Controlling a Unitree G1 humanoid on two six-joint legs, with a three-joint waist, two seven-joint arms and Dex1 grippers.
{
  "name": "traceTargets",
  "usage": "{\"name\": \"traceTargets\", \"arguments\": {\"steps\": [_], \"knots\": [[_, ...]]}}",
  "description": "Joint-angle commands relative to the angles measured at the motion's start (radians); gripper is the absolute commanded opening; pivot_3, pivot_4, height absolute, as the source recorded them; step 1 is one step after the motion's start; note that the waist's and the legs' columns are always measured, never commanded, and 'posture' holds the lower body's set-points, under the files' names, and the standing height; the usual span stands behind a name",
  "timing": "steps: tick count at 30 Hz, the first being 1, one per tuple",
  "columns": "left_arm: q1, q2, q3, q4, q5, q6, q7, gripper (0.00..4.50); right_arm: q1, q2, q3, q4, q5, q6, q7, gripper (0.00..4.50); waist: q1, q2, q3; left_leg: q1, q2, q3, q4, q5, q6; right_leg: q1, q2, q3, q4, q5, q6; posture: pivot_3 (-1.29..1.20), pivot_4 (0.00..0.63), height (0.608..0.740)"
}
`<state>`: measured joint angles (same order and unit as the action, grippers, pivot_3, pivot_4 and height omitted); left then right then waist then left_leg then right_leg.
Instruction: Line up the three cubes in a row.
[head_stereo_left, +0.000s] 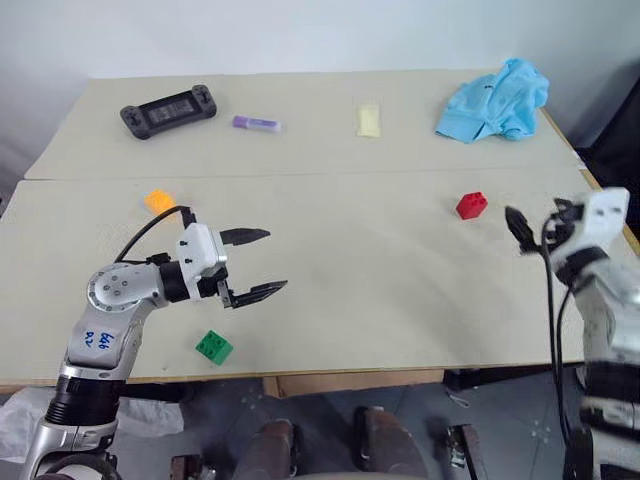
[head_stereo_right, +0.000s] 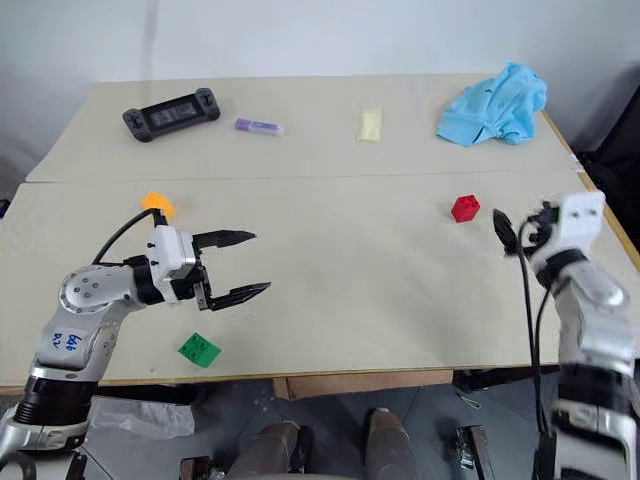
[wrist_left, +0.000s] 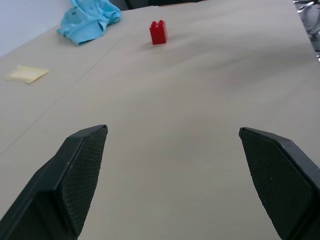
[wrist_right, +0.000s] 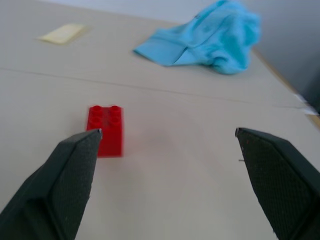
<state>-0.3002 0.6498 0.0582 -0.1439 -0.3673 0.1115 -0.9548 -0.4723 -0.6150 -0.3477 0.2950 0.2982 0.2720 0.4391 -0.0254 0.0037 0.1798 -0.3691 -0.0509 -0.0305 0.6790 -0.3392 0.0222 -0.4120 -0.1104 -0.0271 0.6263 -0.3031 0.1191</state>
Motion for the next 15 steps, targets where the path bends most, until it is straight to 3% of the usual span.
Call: {"name": "traceTargets", "arguments": {"steps": [1, 5, 8, 11, 15], "knots": [[-0.002, 0.001, 0.016, -0.017, 0.002, -0.022, 0.006, 4.48, -0.097, 0.012, 0.016, 0.083, -0.001, 0.067, -0.031, 4.50, 0.004, 0.000, 0.000, 0.000, 0.000, 0.000, 0.000, 0.000, 0.000, 0.000, 0.000, 0.000, 0.000, 0.000, 0.000, 0.00, 0.150, 0.740], [0.035, 0.006, 0.026, -0.058, -0.013, 0.018, 0.025, 4.48, -0.246, 0.016, 0.119, 0.320, -0.106, -0.016, -0.021, 4.50, 0.010, 0.000, 0.000, -0.002, -0.001, -0.001, 0.000, -0.001, 0.001, 0.000, -0.001, -0.001, 0.001, 0.000, 0.001, 0.00, 0.150, 0.740], [0.086, 0.020, 0.024, -0.118, -0.048, 0.081, 0.015, 4.48, -0.354, 0.026, 0.115, 0.539, -0.126, -0.085, -0.053, 4.50, 0.004, 0.000, 0.000, -0.002, -0.002, 0.000, 0.000, -0.001, 0.002, 0.000, -0.001, 0.000, 0.000, 0.001, 0.001, 0.00, 0.150, 0.740], [0.102, 0.019, 0.026, -0.139, -0.036, 0.090, 0.028, 4.48, -0.400, 0.031, 0.142, 0.632, -0.141, -0.120, 0.000, 4.50, 0.003, 0.000, 0.000, -0.003, -0.002, -0.001, -0.001, -0.001, 0.002, 0.000, -0.002, -0.001, -0.001, 0.001, 0.001, 0.00, 0.150, 0.740], [0.102, 0.019, 0.037, -0.136, -0.026, 0.089, 0.041, 4.50, -0.425, 0.035, 0.145, 0.679, -0.144, -0.155, 0.024, 3.20, -0.001, 0.000, 0.000, -0.003, -0.002, -0.001, 0.000, -0.001, 0.002, 0.000, -0.002, -0.001, 0.000, 0.001, 0.001, 0.00, 0.150, 0.740]]}}
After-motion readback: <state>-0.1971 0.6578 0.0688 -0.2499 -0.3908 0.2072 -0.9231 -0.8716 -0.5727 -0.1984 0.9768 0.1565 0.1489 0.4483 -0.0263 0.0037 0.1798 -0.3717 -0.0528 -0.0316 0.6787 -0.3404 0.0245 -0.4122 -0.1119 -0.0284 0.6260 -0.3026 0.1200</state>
